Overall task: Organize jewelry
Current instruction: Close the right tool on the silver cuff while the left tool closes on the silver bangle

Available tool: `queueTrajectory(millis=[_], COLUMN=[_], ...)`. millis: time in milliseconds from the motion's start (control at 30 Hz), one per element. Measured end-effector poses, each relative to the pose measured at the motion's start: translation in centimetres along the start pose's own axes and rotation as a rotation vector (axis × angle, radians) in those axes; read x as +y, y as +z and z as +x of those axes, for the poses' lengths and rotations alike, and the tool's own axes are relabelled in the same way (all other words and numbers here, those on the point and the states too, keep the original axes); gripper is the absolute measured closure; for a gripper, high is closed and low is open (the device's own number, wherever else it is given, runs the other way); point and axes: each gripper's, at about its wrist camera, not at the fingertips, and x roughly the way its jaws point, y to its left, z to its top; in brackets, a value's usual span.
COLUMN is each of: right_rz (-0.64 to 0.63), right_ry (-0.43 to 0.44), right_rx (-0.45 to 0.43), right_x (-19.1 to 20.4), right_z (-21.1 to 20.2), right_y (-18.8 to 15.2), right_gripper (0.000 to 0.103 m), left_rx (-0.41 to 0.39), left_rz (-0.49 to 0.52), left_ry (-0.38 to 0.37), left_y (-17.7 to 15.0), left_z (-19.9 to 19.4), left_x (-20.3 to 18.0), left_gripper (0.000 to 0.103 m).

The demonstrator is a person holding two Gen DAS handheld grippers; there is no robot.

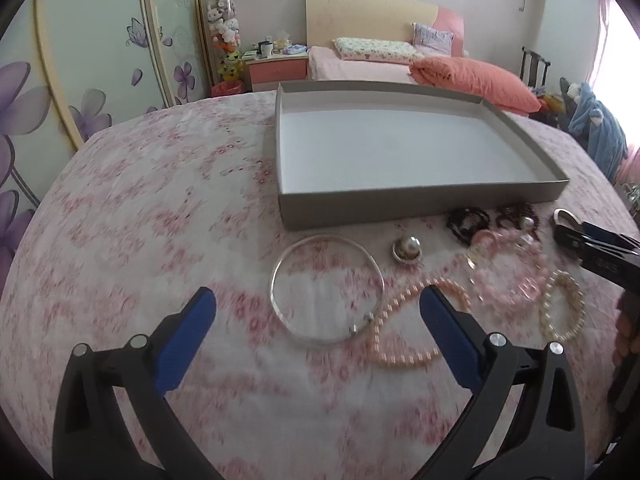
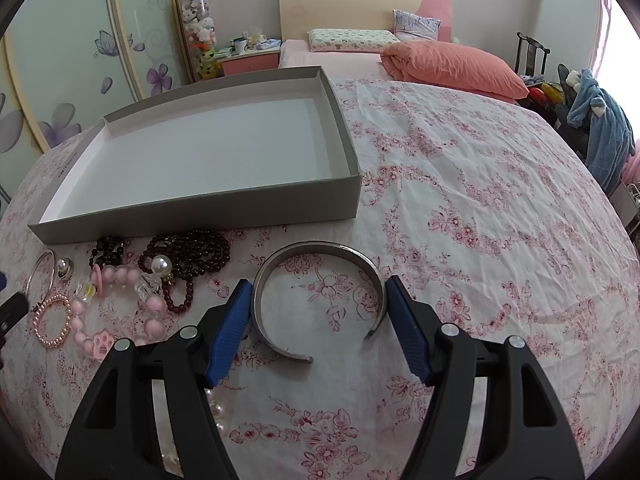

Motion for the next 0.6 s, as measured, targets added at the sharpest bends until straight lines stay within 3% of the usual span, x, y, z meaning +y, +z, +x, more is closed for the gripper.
queueTrajectory(millis=[133, 433, 600], right_rz=[-0.001, -0.001, -0.01], right_ry=[-0.001, -0.001, -0.006], right_rx=[0.0, 0.0, 0.0], right_x=[0.1, 0.0, 0.1], right_z=[0.0, 0.1, 0.1], right_y=[0.1, 0.0, 0.0], right_gripper=[0.035, 0.035, 0.035], left_rx=[0.046, 0.061, 0.057], left_rz=[-0.011, -0.011, -0.014], left_ry=[0.015, 0.003, 0.009], left_y=[0.6, 0.7, 0.7], left_z=[1.8, 3.0, 2.8], left_x=[0.1, 0.1, 0.3], left_gripper=[0.017, 0.016, 0.025])
